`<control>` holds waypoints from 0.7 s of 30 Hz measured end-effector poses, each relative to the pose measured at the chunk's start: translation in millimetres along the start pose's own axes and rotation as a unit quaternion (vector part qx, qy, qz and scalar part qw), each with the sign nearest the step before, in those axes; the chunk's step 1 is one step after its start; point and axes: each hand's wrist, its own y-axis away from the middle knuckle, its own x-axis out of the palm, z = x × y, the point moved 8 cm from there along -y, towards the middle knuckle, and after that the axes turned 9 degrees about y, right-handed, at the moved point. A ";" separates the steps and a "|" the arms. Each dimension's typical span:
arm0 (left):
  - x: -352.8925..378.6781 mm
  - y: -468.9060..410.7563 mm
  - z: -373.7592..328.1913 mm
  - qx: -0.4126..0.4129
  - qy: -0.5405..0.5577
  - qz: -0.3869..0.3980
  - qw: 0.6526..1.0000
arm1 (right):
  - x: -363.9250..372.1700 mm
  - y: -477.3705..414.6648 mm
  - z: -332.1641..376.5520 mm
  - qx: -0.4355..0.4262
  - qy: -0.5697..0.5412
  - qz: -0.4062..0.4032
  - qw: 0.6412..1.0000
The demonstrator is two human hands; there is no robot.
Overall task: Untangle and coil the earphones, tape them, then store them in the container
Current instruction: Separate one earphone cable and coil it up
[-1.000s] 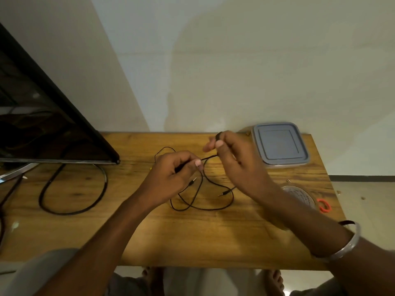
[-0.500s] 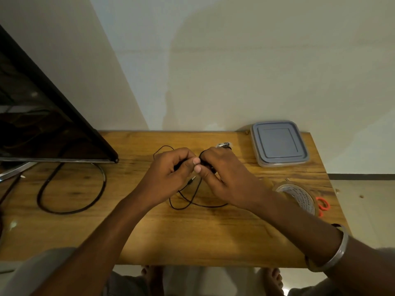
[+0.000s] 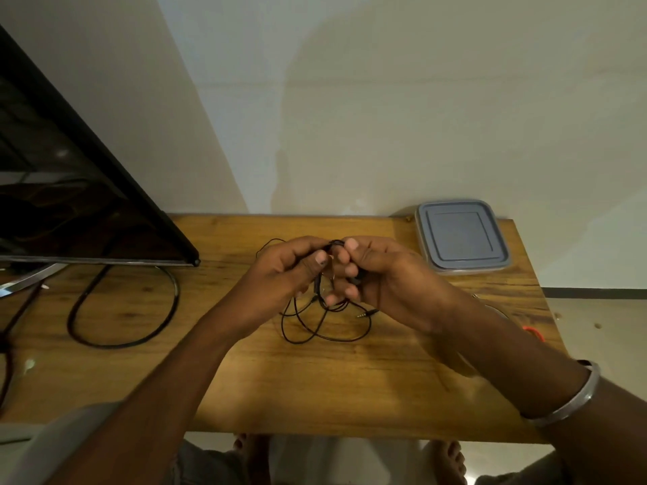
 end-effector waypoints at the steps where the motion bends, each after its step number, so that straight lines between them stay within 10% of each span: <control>1: -1.9 0.2 1.8 -0.003 0.003 -0.008 1.000 | 0.3 -0.6 -1.4 0.007 -0.037 0.007 0.999; 9: 5.9 -0.8 23.8 -0.065 0.088 -0.047 0.993 | -1.3 0.3 4.1 -0.022 -0.272 0.018 0.962; 21: 13.7 0.4 23.6 -0.069 -0.022 0.001 0.997 | -56.7 6.4 32.6 -0.161 -0.098 -0.172 0.967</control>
